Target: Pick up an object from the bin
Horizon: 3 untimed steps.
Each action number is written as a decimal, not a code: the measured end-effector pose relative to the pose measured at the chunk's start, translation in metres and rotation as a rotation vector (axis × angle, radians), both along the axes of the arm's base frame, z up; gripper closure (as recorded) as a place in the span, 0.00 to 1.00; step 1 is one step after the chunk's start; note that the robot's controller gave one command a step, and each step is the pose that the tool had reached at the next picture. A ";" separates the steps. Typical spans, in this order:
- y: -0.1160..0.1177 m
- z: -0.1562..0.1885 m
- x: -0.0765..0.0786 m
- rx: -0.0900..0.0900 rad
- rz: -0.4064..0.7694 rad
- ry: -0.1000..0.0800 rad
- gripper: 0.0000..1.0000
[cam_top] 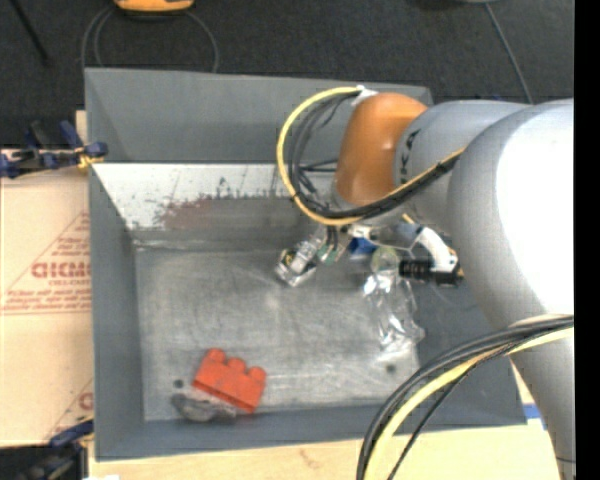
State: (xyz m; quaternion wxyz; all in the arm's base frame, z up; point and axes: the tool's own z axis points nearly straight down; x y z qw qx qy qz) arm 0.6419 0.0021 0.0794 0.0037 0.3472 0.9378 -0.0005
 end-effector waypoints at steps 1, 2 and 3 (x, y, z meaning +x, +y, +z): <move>0.001 -0.002 -0.001 0.001 0.001 0.004 0.00; 0.000 0.000 0.000 0.000 0.002 0.001 1.00; -0.006 0.140 -0.009 0.003 -0.005 -0.004 1.00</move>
Offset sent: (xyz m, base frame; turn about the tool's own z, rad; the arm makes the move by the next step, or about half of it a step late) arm 0.0000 0.0000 0.0000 0.0000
